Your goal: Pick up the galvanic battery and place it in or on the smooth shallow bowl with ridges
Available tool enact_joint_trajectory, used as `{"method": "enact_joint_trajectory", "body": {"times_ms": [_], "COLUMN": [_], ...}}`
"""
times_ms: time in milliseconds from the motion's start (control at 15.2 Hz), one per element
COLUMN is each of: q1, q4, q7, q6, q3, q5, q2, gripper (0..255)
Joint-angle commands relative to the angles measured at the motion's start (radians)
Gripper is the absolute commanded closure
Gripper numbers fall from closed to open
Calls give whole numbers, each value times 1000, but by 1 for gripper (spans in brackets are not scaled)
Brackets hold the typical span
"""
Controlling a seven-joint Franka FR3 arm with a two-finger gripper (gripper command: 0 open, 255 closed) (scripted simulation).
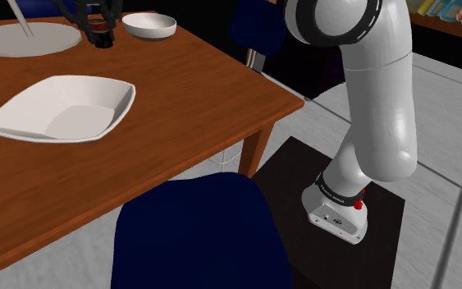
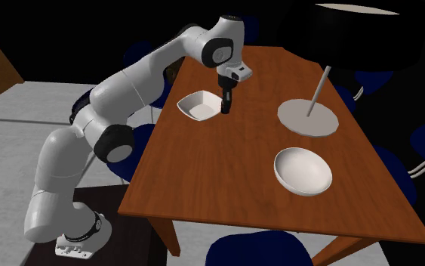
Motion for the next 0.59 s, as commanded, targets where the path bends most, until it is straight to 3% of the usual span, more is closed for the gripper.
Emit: {"method": "enact_joint_trajectory", "body": {"times_ms": [0, 132, 528], "q1": [23, 45, 107], "q4": [92, 179, 19], "q7": [-2, -7, 119], "q6": [-56, -103, -35], "q3": [-4, -11, 21], "q5": [-11, -22, -9], "q2": [35, 74, -13], "gripper": [255, 255, 255]}}
